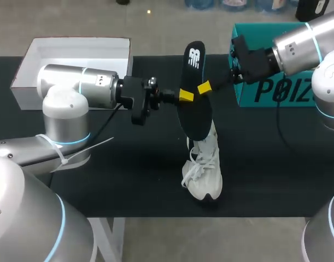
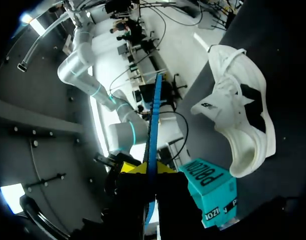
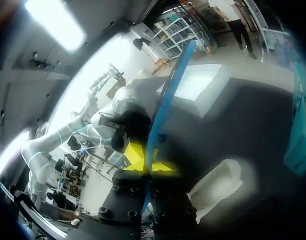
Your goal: Take the shoe out of the shoebox, open the shoe tongue, remove and reinsert the insole, then place the shoe into the shoebox
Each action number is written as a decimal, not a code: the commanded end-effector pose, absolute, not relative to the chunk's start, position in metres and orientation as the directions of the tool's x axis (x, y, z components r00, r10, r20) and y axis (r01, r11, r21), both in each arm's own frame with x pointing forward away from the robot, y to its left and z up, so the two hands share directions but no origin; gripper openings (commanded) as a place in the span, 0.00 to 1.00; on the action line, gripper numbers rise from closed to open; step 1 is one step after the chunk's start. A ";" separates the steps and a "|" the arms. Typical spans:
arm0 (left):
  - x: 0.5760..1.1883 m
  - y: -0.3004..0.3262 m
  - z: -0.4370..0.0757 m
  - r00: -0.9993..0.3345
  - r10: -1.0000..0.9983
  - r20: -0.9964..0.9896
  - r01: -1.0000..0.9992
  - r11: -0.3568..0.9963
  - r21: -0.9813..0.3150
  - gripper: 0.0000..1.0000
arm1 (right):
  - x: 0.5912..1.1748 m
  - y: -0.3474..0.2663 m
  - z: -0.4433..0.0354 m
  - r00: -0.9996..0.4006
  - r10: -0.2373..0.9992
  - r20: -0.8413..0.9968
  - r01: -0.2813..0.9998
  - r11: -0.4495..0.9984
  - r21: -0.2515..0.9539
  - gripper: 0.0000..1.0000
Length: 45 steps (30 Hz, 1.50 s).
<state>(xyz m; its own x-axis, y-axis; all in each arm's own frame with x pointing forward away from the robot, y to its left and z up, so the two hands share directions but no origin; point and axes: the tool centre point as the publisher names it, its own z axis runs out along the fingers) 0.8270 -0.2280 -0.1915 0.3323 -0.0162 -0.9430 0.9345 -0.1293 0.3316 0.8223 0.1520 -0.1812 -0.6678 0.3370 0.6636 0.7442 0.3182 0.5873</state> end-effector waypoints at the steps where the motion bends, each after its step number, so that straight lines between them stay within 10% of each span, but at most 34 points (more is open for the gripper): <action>1: 0.828 -0.230 -0.192 0.335 -0.018 -0.942 0.934 -0.126 0.334 0.00 | 0.819 0.154 -0.183 -0.668 0.336 0.664 0.744 0.314 0.590 0.00; 28: 0.828 -0.230 -0.192 0.335 -0.018 -0.942 0.934 -0.126 0.334 0.00 | 0.816 0.154 -0.180 -0.659 0.335 0.673 0.752 0.315 0.579 0.00; 29: 0.828 -0.230 -0.192 0.335 -0.018 -0.942 0.934 -0.126 0.334 0.09 | 0.816 0.154 -0.180 -0.659 0.335 0.673 0.752 0.315 0.579 0.00; 31: 0.828 -0.230 -0.192 0.335 -0.018 -0.942 0.934 -0.126 0.334 1.00 | 0.816 0.154 -0.180 -0.659 0.335 0.673 0.752 0.315 0.579 0.00; 45: 0.812 -0.191 -0.174 0.054 0.162 -0.985 0.983 -0.181 0.024 1.00 | 0.816 0.154 -0.180 -0.659 0.335 0.673 0.752 0.315 0.579 0.00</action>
<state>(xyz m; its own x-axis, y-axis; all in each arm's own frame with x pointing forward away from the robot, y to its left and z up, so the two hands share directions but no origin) 0.8223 -0.2129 -0.1817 0.0627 0.1372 -0.9886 0.9797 -0.1976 0.0348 0.8155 0.1531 -0.1791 -0.6597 0.3335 0.6735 0.7513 0.3150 0.5799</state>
